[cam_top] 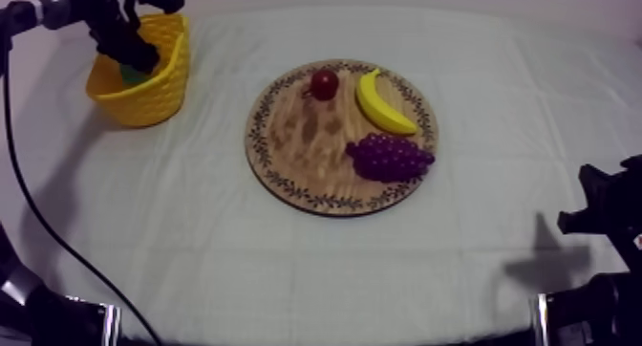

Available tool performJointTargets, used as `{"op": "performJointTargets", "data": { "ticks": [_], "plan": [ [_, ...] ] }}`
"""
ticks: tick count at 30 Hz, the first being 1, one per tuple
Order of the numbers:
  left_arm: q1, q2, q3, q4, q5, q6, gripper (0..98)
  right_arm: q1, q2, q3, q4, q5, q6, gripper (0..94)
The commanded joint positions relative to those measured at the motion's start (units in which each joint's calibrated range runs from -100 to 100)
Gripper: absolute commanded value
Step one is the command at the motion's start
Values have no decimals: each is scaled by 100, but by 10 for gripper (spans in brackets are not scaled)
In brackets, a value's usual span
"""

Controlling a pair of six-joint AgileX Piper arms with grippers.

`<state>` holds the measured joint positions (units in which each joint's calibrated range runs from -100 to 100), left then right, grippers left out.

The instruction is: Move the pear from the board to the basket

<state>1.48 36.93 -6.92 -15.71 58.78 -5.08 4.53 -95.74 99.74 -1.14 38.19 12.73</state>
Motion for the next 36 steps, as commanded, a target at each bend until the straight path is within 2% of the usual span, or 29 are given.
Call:
{"op": "performJointTargets", "data": {
  "ticks": [1, 4, 6, 7, 8, 9, 10, 12, 14, 18, 26, 32, 36],
  "plan": [
    [-74, -34, -5, 168, -4, -173, 830, -1, -2, 4, 0, 4, -1, 3],
    [-158, -183, 43, 386, -3, -388, 877, -1, -2, 4, 0, 4, -1, 3],
    [-178, -358, 173, 481, -72, -458, 811, -1, -2, 4, 0, 4, -3, 3],
    [-170, -478, 285, 505, -145, -462, 723, -1, -2, 4, 0, 4, -4, 3],
    [-152, -627, 441, 524, -251, -464, 590, -1, -2, 4, 0, 4, -3, 3],
    [-126, -808, 630, 544, -375, -478, 414, -1, -2, 4, 0, 4, -2, 3],
    [-99, -1018, 836, 561, -492, -480, 290, -1, -2, 4, 0, 4, -2, 3],
    [-57, -1512, 1275, 613, -711, -462, 142, -1, -2, 4, 0, 4, -1, 3],
    [-19, -2090, 1739, 691, -920, -434, 70, -1, -2, 4, 0, 4, -1, 3],
    [127, -3436, 2791, 741, -1294, -253, 17, -1, -2, 4, 0, 4, -1, 3],
    [418, -6432, 4856, 752, -1567, 172, 1, -1, -2, 4, 0, 4, -1, 3],
    [472, -8778, 6492, 895, -1571, 307, 0, -1, -2, 4, 0, 4, -1, 3],
    [416, -10314, 7636, 1114, -1687, 271, 0, -1, -2, 4, 0, 4, -1, 3]
  ]
}}
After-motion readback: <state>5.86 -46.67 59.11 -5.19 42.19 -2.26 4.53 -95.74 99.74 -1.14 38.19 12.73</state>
